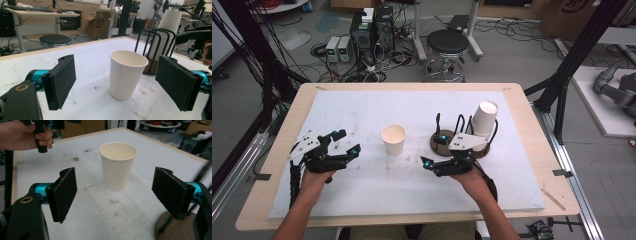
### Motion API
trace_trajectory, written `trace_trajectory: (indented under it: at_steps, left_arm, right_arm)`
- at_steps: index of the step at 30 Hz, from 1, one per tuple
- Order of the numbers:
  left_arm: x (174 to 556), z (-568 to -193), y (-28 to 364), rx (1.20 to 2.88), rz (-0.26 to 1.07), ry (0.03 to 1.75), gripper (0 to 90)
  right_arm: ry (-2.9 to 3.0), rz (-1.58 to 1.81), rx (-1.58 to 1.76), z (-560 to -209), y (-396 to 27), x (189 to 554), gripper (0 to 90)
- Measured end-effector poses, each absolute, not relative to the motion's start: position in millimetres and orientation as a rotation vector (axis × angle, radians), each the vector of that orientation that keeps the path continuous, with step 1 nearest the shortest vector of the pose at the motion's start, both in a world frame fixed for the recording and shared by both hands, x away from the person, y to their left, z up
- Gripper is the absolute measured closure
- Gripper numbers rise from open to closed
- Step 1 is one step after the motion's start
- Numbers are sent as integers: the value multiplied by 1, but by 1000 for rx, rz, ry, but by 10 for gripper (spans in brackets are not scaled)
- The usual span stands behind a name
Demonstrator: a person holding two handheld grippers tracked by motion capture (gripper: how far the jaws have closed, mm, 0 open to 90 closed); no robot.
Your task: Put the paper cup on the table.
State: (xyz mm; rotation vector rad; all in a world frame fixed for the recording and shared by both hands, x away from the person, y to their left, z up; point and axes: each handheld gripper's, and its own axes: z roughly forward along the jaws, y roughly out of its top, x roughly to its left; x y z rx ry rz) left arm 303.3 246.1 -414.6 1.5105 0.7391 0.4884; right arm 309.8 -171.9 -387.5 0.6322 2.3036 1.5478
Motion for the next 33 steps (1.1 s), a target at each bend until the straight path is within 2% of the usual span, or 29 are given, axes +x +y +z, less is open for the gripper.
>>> trace_trajectory:
  at_steps: [20,33]
  left_arm:
    - [302,-413,241,1510,487,714,166]
    - [302,-413,241,1501,494,709,166]
  right_arm:
    - [2034,1430,817,-382,-282,280,205]
    - [1895,1338,970,-388,-327,264,205]
